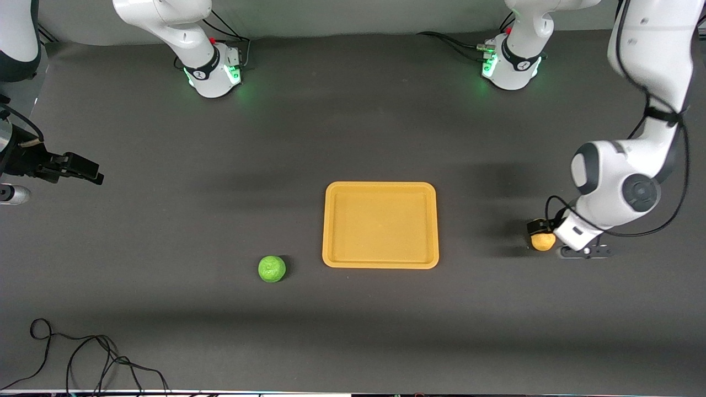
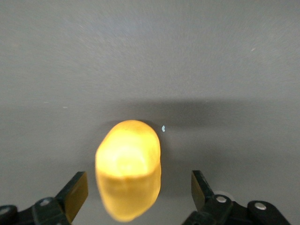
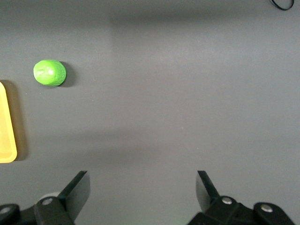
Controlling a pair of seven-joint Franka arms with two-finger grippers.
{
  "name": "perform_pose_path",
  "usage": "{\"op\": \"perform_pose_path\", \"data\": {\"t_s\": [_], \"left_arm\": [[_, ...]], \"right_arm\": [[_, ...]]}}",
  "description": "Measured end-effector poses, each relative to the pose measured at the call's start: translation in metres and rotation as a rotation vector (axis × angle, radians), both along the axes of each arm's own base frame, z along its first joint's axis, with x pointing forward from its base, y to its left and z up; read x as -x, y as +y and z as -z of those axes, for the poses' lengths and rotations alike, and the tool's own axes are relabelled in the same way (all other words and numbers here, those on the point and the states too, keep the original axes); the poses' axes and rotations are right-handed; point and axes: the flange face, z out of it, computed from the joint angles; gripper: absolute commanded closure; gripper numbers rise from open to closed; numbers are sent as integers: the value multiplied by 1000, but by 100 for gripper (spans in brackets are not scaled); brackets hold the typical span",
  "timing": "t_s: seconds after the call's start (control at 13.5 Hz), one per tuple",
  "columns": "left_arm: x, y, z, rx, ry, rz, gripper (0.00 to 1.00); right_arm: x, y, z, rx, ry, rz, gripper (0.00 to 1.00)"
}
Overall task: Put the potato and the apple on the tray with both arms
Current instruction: 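Lower the left gripper over the yellow potato and close on it, then carry the potato toward the tray while the right gripper grasps the apple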
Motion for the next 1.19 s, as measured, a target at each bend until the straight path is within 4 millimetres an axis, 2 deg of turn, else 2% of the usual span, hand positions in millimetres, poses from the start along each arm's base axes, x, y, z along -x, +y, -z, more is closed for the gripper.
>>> {"op": "perform_pose_path", "data": {"t_s": [0.07, 0.15, 0.22, 0.3, 0.37, 0.44, 0.52, 0.67, 0.74, 0.81, 0.89, 1.04, 1.19], "left_arm": [[2, -2, 13, 0, 13, 11, 20], [3, -2, 25, 0, 24, 27, 58], [4, -2, 32, 1, 31, 39, 78], [5, -1, 35, 1, 34, 43, 91], [3, -1, 31, 1, 27, 40, 98], [-4, -1, 21, 2, 6, 26, 100], [-16, -3, 1, 4, -16, -1, 100], [-38, -19, -57, 8, 23, -44, 100], [-47, -35, -88, 7, 42, -60, 100], [-53, -57, -114, 5, 48, -80, 100], [-56, -85, -130, 4, 39, -94, 100], [-55, -140, -143, 20, 20, -103, 100], [-46, -190, -143, 61, 33, -103, 100]], "right_arm": [[0, 0, 0, 0, 0, 0, 0], [0, 0, 0, 0, 0, 0, 0], [0, 0, 0, 0, 1, 0, 0], [0, 0, 1, 0, 1, 0, 0], [-1, 0, 1, 0, 2, 0, 0], [-1, 0, 1, 0, 1, 0, 0], [-1, 0, 1, 0, 1, -1, 0], [-4, 8, 1, -1, -4, -14, 0], [-9, 22, 0, -1, -11, -35, 0], [-16, 45, -3, 0, -25, -59, 0], [-23, 77, -6, 2, -44, -74, 0], [-34, 146, -11, 1, -75, -79, 0], [-41, 204, -3, 2, -82, -72, 0]]}}
